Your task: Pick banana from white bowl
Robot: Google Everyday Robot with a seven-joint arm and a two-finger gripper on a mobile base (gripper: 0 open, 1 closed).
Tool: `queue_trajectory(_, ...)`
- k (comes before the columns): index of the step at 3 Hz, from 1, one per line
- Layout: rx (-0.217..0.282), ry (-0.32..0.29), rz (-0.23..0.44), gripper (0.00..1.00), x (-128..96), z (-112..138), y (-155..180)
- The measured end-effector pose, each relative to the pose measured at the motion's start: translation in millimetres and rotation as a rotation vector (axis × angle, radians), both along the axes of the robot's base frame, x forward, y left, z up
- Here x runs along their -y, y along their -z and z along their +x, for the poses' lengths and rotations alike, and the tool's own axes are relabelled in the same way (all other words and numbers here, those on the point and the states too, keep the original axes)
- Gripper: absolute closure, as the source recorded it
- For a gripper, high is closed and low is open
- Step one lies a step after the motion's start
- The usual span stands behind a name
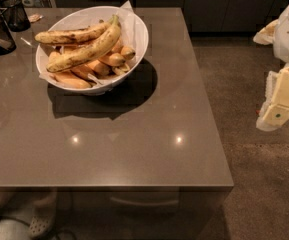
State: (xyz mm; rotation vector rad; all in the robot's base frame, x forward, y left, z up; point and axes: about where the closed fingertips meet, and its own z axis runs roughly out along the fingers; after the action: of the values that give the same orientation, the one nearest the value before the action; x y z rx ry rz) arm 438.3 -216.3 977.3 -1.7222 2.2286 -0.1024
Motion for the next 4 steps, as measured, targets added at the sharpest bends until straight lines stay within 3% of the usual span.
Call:
queue_trajectory(1, 0.0, 0.0, 0.0, 0.0, 0, 0, 0)
queue_trajectory(2, 0.03, -0.055, 0.001, 0.0, -19, 12, -12)
queue_trajectory(3, 0.025, -0.125, -0.032, 0.0, -44, 33, -18)
queue_trajectory(4, -0.015, -0.199, -0.099, 0.0, -75, 59, -14)
